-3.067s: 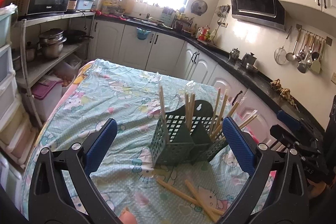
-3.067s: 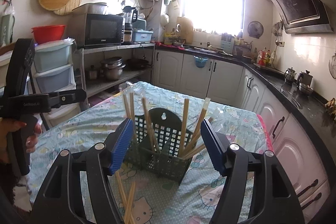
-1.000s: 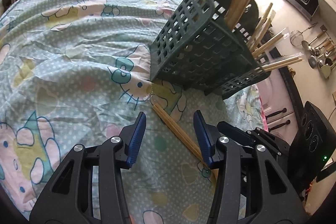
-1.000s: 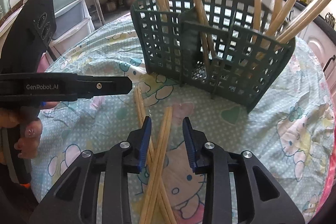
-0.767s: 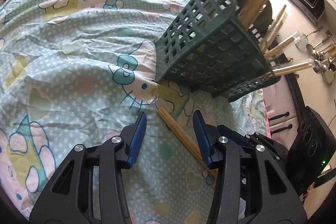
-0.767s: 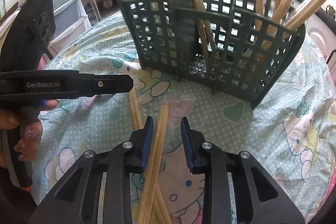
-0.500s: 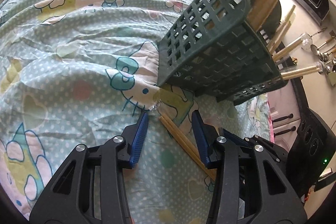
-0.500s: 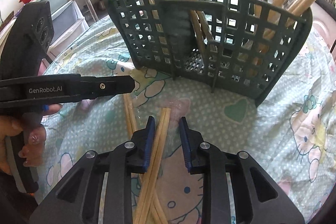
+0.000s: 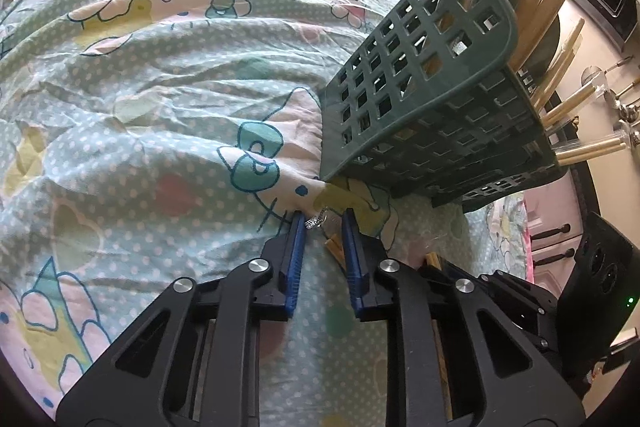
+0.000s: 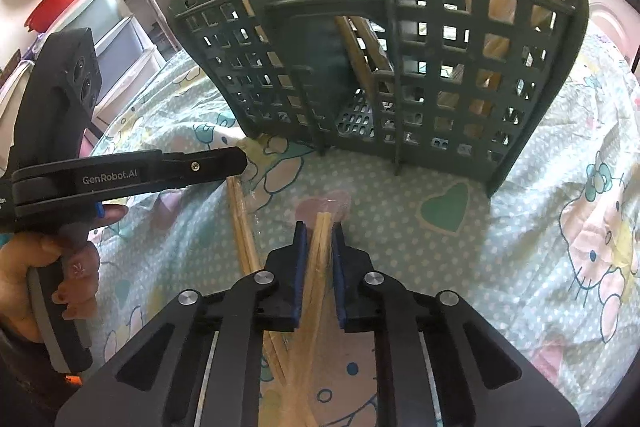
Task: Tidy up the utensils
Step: 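Close the left tool on a chopstick while the right tool grasps another, then lift both held chopsticks upright and carry them above the caddy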
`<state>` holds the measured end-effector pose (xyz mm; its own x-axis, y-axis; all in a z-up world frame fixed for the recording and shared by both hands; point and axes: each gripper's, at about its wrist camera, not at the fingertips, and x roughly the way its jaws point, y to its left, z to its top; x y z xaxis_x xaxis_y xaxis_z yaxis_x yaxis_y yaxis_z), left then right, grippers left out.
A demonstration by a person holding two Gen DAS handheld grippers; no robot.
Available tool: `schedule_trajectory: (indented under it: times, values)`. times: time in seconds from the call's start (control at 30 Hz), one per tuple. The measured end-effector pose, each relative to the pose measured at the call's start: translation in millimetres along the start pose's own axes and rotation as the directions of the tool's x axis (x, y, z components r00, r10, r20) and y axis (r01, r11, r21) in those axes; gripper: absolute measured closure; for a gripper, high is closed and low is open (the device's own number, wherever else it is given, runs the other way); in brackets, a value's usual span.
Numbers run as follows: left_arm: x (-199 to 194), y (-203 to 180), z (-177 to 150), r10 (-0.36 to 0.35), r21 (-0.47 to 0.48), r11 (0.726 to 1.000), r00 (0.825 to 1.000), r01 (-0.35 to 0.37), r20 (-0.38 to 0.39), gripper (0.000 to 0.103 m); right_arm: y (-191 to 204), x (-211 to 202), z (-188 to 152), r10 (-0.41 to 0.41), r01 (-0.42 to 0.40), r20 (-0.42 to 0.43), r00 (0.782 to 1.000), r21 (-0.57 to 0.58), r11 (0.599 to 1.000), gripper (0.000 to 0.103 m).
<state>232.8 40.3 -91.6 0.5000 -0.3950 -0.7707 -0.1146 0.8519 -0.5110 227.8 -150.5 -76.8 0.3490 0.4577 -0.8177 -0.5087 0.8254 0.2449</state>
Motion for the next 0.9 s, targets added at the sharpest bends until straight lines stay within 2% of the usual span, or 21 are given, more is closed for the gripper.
schedule_trajectory:
  times: [0.23,0.43,0.9]
  values:
    - [-4.9,7.9,0.9,-0.034,-0.014,0.999,0.999,0.034,0.004,0.099,-0.5,-4.9,-1.8,-0.012,0.012,0.018,1.000,0.009,1.000,0.093]
    - [-18.0,7.1,-2.9,-0.078,0.000,0.997,0.997,0.078,0.029,0.102,0.6,-13.9,-1.7,-0.020,0.020,0.044,0.999,0.000,1.000,0.094]
    - [-81.3,-26.4,-8.0,-0.142,0.146,0.982,0.977,0.119,0.159,0.102,20.1,-50.1,-0.4,-0.006,0.012,0.136,0.991,-0.043,0.999,0.095]
